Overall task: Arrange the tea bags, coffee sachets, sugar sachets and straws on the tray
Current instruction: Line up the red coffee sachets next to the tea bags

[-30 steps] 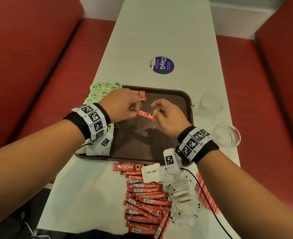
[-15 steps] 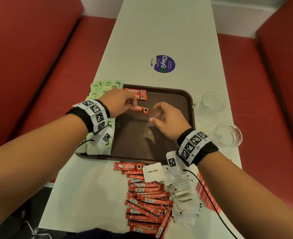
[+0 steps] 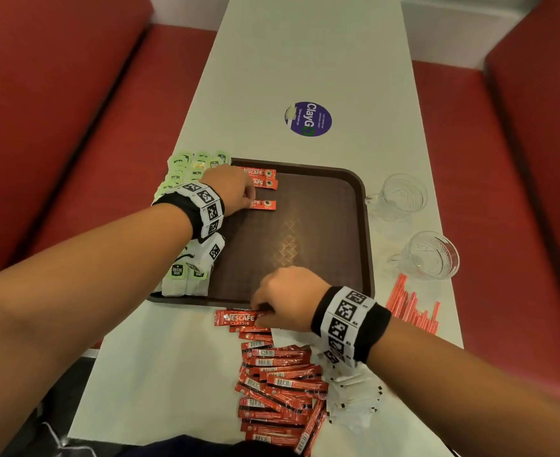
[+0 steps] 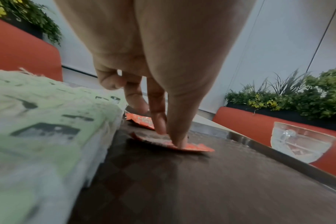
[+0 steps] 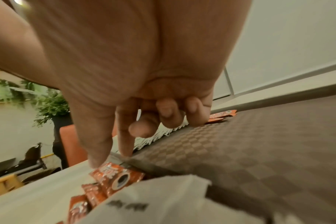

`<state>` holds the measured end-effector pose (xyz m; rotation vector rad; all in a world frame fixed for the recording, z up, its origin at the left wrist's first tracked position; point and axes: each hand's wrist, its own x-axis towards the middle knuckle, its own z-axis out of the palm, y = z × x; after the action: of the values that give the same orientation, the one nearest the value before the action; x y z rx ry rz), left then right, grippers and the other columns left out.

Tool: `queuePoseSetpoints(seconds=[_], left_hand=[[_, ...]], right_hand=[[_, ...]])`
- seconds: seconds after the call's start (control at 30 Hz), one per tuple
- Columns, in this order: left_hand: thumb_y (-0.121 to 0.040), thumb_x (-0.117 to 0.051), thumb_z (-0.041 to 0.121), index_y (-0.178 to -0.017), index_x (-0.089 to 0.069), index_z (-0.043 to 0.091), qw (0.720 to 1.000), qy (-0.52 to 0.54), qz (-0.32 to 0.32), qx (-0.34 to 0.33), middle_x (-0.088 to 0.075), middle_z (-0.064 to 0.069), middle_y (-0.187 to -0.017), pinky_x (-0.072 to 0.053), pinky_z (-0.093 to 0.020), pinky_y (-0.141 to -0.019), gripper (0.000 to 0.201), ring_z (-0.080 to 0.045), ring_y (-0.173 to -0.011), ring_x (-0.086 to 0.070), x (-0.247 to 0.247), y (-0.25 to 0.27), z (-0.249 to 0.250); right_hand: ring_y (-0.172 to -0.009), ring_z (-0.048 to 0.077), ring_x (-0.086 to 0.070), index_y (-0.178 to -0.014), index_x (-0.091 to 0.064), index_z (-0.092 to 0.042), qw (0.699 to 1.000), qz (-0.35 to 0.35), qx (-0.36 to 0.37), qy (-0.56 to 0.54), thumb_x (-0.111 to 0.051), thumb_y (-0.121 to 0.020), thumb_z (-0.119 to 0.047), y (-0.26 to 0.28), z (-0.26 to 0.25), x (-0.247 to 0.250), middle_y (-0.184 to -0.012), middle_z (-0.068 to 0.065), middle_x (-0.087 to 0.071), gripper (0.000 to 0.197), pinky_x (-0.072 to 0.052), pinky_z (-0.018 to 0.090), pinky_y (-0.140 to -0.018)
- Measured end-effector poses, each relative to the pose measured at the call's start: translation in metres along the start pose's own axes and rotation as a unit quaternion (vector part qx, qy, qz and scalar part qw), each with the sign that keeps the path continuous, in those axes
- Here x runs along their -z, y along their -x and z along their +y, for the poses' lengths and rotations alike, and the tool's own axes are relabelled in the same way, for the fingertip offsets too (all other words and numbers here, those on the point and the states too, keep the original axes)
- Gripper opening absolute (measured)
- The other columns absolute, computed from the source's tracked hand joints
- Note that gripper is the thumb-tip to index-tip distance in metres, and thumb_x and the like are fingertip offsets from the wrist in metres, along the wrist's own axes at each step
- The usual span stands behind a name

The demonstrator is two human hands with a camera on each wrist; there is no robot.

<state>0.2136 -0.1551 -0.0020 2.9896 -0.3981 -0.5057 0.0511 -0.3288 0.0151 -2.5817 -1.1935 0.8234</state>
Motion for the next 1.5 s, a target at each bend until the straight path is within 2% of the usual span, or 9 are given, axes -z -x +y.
queuePoseSetpoints(seconds=[0.13, 0.43, 0.63, 0.77, 0.83, 0.93, 1.2, 1.37, 1.5], left_hand=[[-0.086, -0.074, 0.031, -0.099, -0.073, 0.032, 0.999, -0.029, -0.037, -0.004, -0.069, 0.008, -0.099, -0.054, -0.035, -0.086, 0.013, -0.016, -0.097, -0.063, 0.0, -0.005, 0.004], [-0.085, -0.07, 0.023, -0.08, -0.067, 0.03, 0.998, -0.052, 0.007, 0.028, -0.069, 0.004, -0.099, -0.053, -0.034, -0.083, 0.009, -0.022, -0.091, -0.062, 0.014, -0.022, 0.011], [-0.089, -0.061, 0.033, -0.098, -0.07, 0.031, 0.999, -0.014, 0.048, 0.017, -0.07, 0.003, -0.101, -0.049, -0.038, -0.088, 0.013, -0.023, -0.099, -0.063, 0.011, -0.004, 0.011], [-0.09, -0.059, 0.036, -0.095, -0.07, 0.031, 0.996, 0.034, 0.084, 0.0, -0.07, 0.008, -0.093, -0.049, -0.04, -0.092, 0.013, -0.02, -0.095, -0.064, 0.013, 0.036, 0.014], [-0.09, -0.061, 0.037, -0.092, -0.069, 0.032, 0.994, 0.06, 0.094, -0.01, -0.067, 0.013, -0.087, -0.048, -0.04, -0.093, 0.01, -0.015, -0.091, -0.062, 0.012, 0.061, 0.015], [-0.09, -0.062, 0.035, -0.091, -0.07, 0.032, 0.989, 0.101, 0.097, -0.04, -0.066, 0.015, -0.084, -0.049, -0.033, -0.083, 0.009, -0.01, -0.084, -0.061, 0.01, 0.097, 0.014], [-0.092, -0.06, 0.034, -0.098, -0.068, 0.033, 0.992, 0.069, 0.005, -0.107, -0.058, 0.016, -0.091, -0.042, -0.025, -0.073, 0.01, -0.006, -0.083, -0.053, -0.034, 0.171, 0.026], [-0.09, -0.058, 0.042, -0.101, -0.07, 0.033, 0.992, -0.024, -0.036, -0.12, -0.07, 0.009, -0.098, -0.053, -0.031, -0.073, 0.019, -0.014, -0.088, -0.065, -0.06, 0.193, 0.043], [-0.091, -0.058, 0.049, -0.115, -0.068, 0.037, 0.986, -0.065, -0.044, -0.147, -0.071, 0.009, -0.107, -0.054, -0.032, -0.078, 0.029, -0.017, -0.097, -0.066, -0.074, 0.202, 0.053]], right_hand=[[-0.101, 0.026, -0.063, -0.12, -0.069, -0.022, 0.999, -0.01, 0.016, 0.051, -0.057, -0.096, -0.038, -0.007, -0.01, -0.003, -0.108, 0.002, -0.067, 0.032, -0.055, 0.041, -0.083], [-0.092, 0.025, -0.064, -0.113, -0.069, -0.016, 0.992, -0.025, 0.04, 0.118, -0.05, -0.1, -0.022, -0.016, -0.016, -0.016, -0.099, 0.002, -0.065, 0.023, -0.051, 0.037, -0.076], [-0.09, 0.026, -0.066, -0.105, -0.071, -0.013, 0.989, -0.054, 0.009, 0.135, -0.051, -0.1, -0.021, -0.016, -0.02, -0.019, -0.1, 0.004, -0.07, 0.023, -0.05, 0.038, -0.076], [-0.089, 0.028, -0.067, -0.104, -0.072, -0.013, 0.989, -0.055, -0.001, 0.137, -0.054, -0.097, -0.019, -0.015, -0.025, -0.018, -0.1, 0.006, -0.069, 0.02, -0.054, 0.037, -0.074], [-0.086, 0.029, -0.067, -0.099, -0.069, -0.012, 0.992, -0.052, -0.006, 0.117, -0.056, -0.094, -0.018, -0.013, -0.027, -0.017, -0.097, 0.006, -0.068, 0.016, -0.057, 0.04, -0.074], [-0.083, 0.027, -0.061, -0.085, -0.053, -0.019, 0.999, -0.013, -0.012, 0.041, -0.058, -0.089, -0.019, -0.003, -0.027, -0.009, -0.094, 0.006, -0.064, 0.006, -0.053, 0.038, -0.071], [-0.076, 0.024, -0.056, -0.071, -0.035, -0.027, 0.985, 0.027, -0.143, -0.091, -0.053, -0.09, -0.015, 0.035, -0.017, 0.005, -0.077, -0.002, -0.053, 0.029, -0.052, 0.04, -0.07], [-0.072, 0.028, -0.055, -0.073, -0.035, -0.025, 0.965, 0.09, -0.197, -0.144, -0.048, -0.085, -0.004, 0.053, -0.011, -0.001, -0.076, 0.003, -0.056, 0.027, -0.043, 0.037, -0.059], [-0.076, 0.028, -0.061, -0.087, -0.038, -0.026, 0.945, 0.129, -0.216, -0.21, -0.047, -0.089, -0.003, 0.064, -0.014, -0.009, -0.085, 0.008, -0.064, 0.025, -0.051, 0.044, -0.07]])
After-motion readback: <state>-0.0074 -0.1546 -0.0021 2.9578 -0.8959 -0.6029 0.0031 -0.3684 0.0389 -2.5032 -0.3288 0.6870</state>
